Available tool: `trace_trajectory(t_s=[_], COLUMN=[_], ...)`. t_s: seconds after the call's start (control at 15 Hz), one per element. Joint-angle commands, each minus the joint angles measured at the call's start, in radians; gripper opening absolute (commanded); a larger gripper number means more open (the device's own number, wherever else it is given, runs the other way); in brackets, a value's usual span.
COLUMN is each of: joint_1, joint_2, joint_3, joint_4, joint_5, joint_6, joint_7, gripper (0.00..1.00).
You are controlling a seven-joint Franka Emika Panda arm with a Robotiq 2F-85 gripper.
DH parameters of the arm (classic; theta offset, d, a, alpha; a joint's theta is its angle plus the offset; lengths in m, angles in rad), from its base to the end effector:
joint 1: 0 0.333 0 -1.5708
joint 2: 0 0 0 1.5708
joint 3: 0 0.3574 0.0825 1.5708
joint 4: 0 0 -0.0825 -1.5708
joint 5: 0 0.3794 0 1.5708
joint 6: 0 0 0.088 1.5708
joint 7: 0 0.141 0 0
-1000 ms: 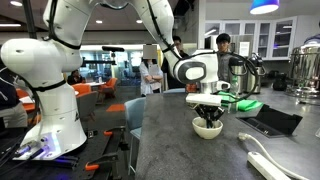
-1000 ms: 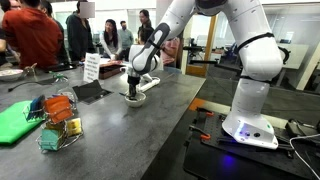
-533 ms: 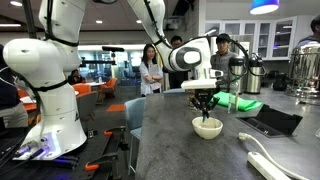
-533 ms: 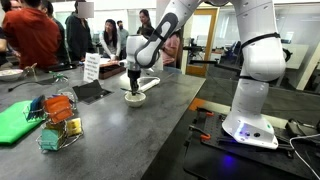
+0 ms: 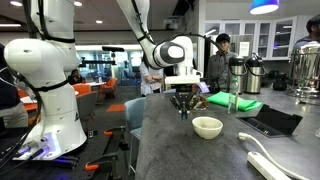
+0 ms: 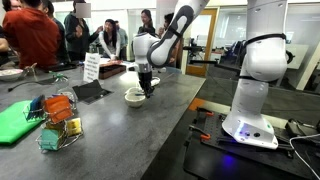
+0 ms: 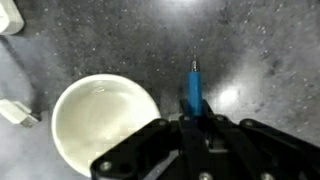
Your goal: Take the pen from the bowl and put it on the table
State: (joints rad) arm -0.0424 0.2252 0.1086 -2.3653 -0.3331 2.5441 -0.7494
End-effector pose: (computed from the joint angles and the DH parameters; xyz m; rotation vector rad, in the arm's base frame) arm 0.5099 0.0325 0.2388 2.5668 1.5623 -0.1377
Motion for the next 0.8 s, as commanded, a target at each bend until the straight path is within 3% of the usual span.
trace_trajectory(t_s=[0.0,0.4,0.6,0.67,0.73], joint_1=[0.004,0.021,0.020,0.022,0.023], joint_2=[-0.019,0.038,0.074,0.079,0.082], joint_3=[-0.030,-0.076,-0.069,-0.068,-0.066], joint_4=[-0.073,-0.081,-0.072,-0.071,-0.070], joint_5=[-0.122,-0.420,-0.511,-0.532,-0.547], joint_6=[0.031,0.099,0.110,0.103,0.097], joint_7=[-0.106,-0.166,-0.195,-0.195,-0.194], gripper=[0.03,0.03,0.03,0.10,0.38])
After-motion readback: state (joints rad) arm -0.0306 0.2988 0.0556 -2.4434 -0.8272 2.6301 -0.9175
